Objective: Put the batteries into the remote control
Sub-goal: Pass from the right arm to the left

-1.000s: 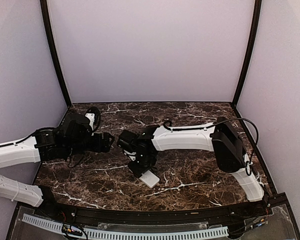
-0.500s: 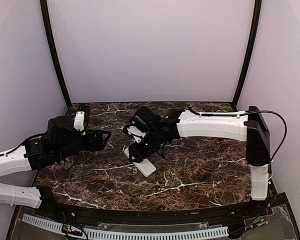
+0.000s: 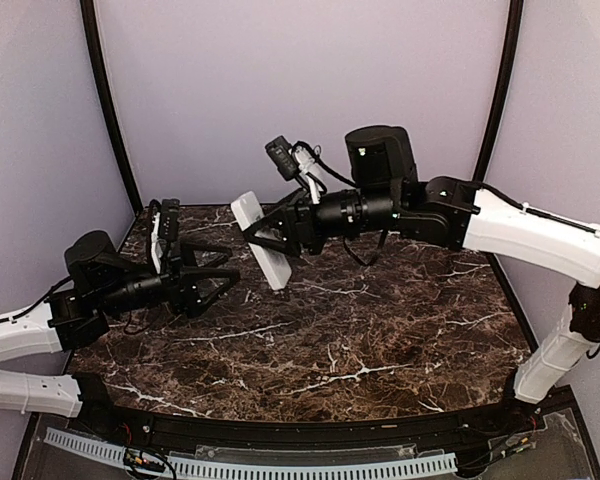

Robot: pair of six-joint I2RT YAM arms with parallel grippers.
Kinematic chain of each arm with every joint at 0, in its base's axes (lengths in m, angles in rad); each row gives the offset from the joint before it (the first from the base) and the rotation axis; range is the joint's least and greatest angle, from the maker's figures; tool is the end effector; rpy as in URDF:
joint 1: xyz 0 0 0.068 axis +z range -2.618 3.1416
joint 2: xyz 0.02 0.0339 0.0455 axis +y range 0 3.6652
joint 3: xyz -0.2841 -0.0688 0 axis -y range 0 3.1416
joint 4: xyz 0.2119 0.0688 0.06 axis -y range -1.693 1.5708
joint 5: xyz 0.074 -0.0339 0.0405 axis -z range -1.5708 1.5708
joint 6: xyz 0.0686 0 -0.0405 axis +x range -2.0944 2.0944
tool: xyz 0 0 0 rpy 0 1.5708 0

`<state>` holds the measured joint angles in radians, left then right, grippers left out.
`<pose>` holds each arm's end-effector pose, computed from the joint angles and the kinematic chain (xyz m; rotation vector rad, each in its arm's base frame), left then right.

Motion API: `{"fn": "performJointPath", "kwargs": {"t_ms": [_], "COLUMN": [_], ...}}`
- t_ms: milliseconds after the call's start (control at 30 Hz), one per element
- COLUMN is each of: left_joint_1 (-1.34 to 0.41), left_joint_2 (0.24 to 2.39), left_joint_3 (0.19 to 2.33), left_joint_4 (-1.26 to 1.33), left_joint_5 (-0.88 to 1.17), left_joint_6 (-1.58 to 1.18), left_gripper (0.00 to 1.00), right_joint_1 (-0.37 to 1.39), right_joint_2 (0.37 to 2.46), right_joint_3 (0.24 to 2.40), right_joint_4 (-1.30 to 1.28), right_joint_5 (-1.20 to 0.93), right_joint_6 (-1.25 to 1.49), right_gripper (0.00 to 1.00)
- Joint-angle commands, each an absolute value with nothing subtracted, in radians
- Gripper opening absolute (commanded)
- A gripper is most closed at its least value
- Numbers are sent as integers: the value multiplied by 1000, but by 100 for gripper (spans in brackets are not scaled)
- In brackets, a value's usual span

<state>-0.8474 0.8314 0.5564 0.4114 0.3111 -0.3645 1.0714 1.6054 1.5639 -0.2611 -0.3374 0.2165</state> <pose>0.1079 -0.1539 0.3426 0.6348 1.4239 -1.1998 0.1604 0.3414 0.4072 -1.0689 1.7354 1.1684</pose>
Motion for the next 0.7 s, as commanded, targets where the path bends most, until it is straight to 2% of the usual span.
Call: {"fn": "performJointPath", "kwargs": {"t_ms": [0,200,367,667], "left_joint_1": [-855,-856,-857,-864], "left_joint_2": [879,969,1054,1104], "left_joint_3": [610,711,792,831], "left_joint_4": [518,563,593,607], "left_joint_5": [554,617,655,647], "left_joint_6": [-297,-278,-303,-335], "left_gripper": [89,95,95,80], "right_joint_1": [1068,1068,1069,1069], "right_joint_2": [1536,1498,1494,1470], "right_joint_3": [1523,1488,1477,1430], "right_joint_4": [-61,42,82,137], "right_joint_5": [-452,-516,-563,-563], "right_joint_6": [174,166,176,197], "right_gripper": [29,29,28,26]}}
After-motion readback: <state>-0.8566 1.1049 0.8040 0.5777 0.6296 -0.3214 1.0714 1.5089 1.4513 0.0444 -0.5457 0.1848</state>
